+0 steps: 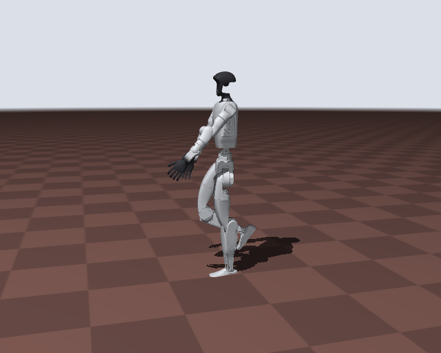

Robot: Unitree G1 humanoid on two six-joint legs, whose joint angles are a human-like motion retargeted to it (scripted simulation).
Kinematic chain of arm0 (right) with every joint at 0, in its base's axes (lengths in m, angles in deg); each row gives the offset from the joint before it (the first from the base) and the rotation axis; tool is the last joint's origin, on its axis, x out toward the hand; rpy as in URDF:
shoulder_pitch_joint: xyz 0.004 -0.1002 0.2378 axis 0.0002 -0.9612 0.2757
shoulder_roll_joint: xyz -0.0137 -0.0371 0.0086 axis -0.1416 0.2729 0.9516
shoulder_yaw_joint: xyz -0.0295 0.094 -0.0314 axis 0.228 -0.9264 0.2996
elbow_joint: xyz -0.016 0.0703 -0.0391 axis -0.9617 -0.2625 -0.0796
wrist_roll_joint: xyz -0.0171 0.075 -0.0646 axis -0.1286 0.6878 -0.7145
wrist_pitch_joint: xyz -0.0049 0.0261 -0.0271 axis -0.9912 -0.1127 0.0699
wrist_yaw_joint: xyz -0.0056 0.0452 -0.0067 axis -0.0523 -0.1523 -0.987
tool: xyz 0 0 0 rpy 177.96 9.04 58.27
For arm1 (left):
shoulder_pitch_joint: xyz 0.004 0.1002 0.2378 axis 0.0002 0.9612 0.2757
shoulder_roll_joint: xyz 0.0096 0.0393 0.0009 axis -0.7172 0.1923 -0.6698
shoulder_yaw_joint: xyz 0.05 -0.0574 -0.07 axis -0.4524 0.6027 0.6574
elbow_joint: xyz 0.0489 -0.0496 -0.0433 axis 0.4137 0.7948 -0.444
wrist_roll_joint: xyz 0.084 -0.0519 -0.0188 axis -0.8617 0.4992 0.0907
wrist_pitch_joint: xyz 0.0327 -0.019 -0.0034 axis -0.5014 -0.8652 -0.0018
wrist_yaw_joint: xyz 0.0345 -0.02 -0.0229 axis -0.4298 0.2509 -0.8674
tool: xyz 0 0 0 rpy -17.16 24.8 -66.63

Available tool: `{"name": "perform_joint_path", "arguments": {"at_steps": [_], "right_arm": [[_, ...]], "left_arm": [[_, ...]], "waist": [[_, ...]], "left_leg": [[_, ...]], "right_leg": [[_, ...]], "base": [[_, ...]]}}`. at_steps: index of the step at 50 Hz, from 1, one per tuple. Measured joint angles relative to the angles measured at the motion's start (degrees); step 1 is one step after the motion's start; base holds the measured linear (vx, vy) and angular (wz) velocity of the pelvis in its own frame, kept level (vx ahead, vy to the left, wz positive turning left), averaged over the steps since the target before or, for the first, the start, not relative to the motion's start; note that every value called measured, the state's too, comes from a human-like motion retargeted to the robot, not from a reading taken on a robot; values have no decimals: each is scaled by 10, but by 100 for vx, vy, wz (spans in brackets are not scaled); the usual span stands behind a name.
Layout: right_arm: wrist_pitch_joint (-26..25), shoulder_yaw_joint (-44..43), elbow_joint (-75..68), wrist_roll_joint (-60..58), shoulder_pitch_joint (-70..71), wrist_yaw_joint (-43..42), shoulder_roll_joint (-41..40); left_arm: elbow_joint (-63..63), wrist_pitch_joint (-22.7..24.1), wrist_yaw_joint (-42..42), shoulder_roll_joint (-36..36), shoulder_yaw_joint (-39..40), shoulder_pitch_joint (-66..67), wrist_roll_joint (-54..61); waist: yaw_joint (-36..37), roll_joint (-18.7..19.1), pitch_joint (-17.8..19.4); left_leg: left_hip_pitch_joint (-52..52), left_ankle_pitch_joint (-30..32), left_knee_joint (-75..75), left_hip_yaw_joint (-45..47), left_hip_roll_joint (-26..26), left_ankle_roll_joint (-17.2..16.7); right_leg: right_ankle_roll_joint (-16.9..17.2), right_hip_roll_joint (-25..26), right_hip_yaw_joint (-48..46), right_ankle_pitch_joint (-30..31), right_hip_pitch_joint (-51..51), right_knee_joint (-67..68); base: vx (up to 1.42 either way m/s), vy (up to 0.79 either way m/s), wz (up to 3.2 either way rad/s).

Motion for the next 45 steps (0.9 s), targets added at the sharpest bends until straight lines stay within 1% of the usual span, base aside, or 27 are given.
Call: {"name": "perform_joint_path", "arguments": {"at_steps": [3, 5, 7, 9, 11, 13, 15, 18, 20, 21, 22, 23, 24, 25, 27, 28, 29, 30, 31, 32, 34, 35, 36, 38, 40, 43, 45], "right_arm": [[-30, 0, -22, -35, -195, 56, -1], [-29, 15, -30, -4, -315, 80, 4], [-20, 41, -36, 44, -423, 112, 17], [-18, 59, -40, 72, -517, 147, 33], [-24, 57, -41, 87, -594, 177, 46], [-31, 42, -41, 103, -648, 200, 53], [-33, 26, -41, 119, -673, 217, 53], [-21, 33, -41, 129, -655, 221, 42], [-8, 53, -41, 135, -611, 205, 30], [-5, 63, -41, 144, -579, 186, 23], [-7, 71, -41, 150, -543, 164, 17], [-18, 74, -41, 154, -499, 134, 10], [-28, 75, -41, 141, -451, 114, 3], [-39, 74, -41, 120, -400, 99, -5], [-23, 84, -41, 159, -284, 70, -14], [-11, 95, -41, 204, -219, 56, -18], [-7, 84, -40, 221, -147, 44, -17], [-6, 63, -39, 224, -74, 32, -14], [7, 22, -26, 218, 1, 7, -5], [18, -13, -13, 218, 77, -19, 3], [41, -50, 14, 255, 233, -71, 19], [57, -52, 26, 289, 312, -97, 28], [78, -34, 38, 335, 387, -115, 41], [113, 12, 58, 417, 524, -139, 72], [121, 69, 62, 466, 642, -158, 113], [79, 158, 31, 484, 791, -203, 168], [42, 208, -1, 483, 876, -242, 189]], "left_arm": [[-32, -27, -4, -49, -7, -197, -18], [-47, -27, -17, -87, -41, -301, 8], [-57, -19, -25, -124, -79, -383, 34], [-60, -13, -22, -157, -106, -454, 40], [-59, -12, -11, -180, -126, -514, 35], [-53, -8, -1, -192, -144, -562, 35], [-42, -2, 7, -192, -159, -589, 39], [-30, 15, 18, -174, -160, -573, 49], [-30, 34, 16, -150, -143, -528, 67], [-36, 43, 6, -132, -131, -491, 86], [-43, 49, -8, -113, -118, -454, 108], [-51, 50, -31, -92, -104, -414, 135], [-58, 47, -38, -71, -92, -368, 135], [-62, 43, -37, -52, -80, -320, 122], [-57, 51, -12, -17, -72, -190, 68], [-46, 50, 6, -5, -71, -116, 31], [-33, 43, 42, 2, -69, -36, 12], [-20, 34, 86, 7, -67, 45, 1], [-2, 39, 103, 10, -64, 124, 8], [17, 44, 114, 14, -62, 199, 15], [50, 54, 111, 19, -60, 338, 37], [60, 59, 113, 22, -65, 404, 57], [58, 63, 126, 22, -76, 468, 85], [45, 63, 158, 16, -99, 594, 134], [26, 46, 184, 0, -116, 710, 161], [18, -3, 183, -30, -108, 838, 169], [19, -38, 168, -44, -84, 888, 173]], "waist": [[-51, 12, 12], [-87, 21, 9], [-118, 30, 4], [-142, 36, -1], [-160, 38, -3], [-169, 37, -6], [-171, 34, -11], [-163, 29, -28], [-161, 28, -32], [-163, 24, -25], [-164, 17, -12], [-163, 3, 13], [-144, -14, 26], [-115, -32, 34], [-37, -55, 42], [-2, -70, 51], [15, -86, 49], [25, -103, 42], [19, -101, 8], [18, -100, -15], [46, -105, -14], [65, -108, -10], [85, -114, -7], [120, -124, -2], [147, -135, -1], [175, -144, 1], [184, -143, 0]], "left_leg": [[12, -9, 0, -28, 3, -9], [17, -14, 0, -43, 7, -7], [27, -21, 0, -51, 9, -2], [39, -29, 0, -55, 10, 3], [52, -35, 0, -59, 8, 5], [63, -40, 0, -65, 7, 4], [72, -42, 0, -71, 6, -1], [79, -43, 0, -82, 3, -9], [91, -46, 0, -97, 1, -14], [108, -48, 0, -110, -2, -14], [131, -52, 3, -124, -7, -13], [165, -59, 11, -141, -18, -10], [186, -61, 20, -144, -33, -2], [200, -61, 29, -139, -51, 9], [199, -33, 91, -93, -75, 40], [186, -26, 153, -64, -86, 47], [125, -47, 288, -38, -82, 47], [39, -84, 459, -15, -71, 44], [-85, -126, 645, -11, -33, 56], [-188, -167, 809, -7, 1, 70], [-297, -238, 1033, 8, 52, 98], [-342, -268, 1125, 16, 76, 111], [-384, -284, 1192, 19, 94, 118], [-469, -304, 1293, 17, 115, 124], [-550, -310, 1341, 6, 109, 121], [-631, -307, 1330, -4, 85, 118], [-654, -298, 1288, -5, 89, 125]], "right_leg": [[-11, 4, -7, -54, -149, 227], [-18, 8, -13, -75, -238, 324], [-31, 7, -20, -95, -307, 372], [-44, 0, -29, -115, -355, 382], [-54, -11, -38, -132, -382, 357], [-55, -19, -47, -140, -388, 297], [-49, -21, -55, -137, -373, 202], [-31, -28, -74, -130, -303, -23], [-13, -36, -103, -116, -206, -237], [1, -38, -123, -90, -126, -380], [18, -37, -142, -53, -35, -531], [41, -34, -161, 9, 76, -700], [65, -34, -164, 59, 144, -806], [89, -35, -158, 105, 190, -882], [105, -41, -113, 113, 217, -888], [105, -50, -88, 113, 236, -888], [101, -63, -72, 112, 244, -888], [94, -78, -60, 111, 245, -888], [86, -71, -58, 108, 215, -888], [82, -66, -53, 104, 195, -888], [89, -62, -29, 88, 198, -888], [93, -62, -15, 82, 200, -888], [93, -63, -3, 78, 202, -888], [90, -67, 12, 71, 205, -888], [83, -75, 15, 65, 212, -888], [81, -83, 9, 54, 228, -888], [80, -81, 5, 46, 239, -888]], "base": [[46, 11, 89], [49, 8, 55], [52, 6, 28], [52, 3, 19], [51, 1, 22], [50, -2, 26], [49, -5, 24], [48, -5, 29], [51, -5, 74], [57, -6, 113], [64, -9, 131], [65, -13, 78], [63, -18, -3], [57, -23, -124], [52, -25, -216], [47, -24, -207], [40, -23, -156], [32, -16, -59], [30, -11, -13], [35, -5, -17], [45, -2, -92], [48, 0, -114], [48, 1, -101], [48, 3, -60], [50, 8, -12], [51, 12, 14], [50, 12, 17]]}}
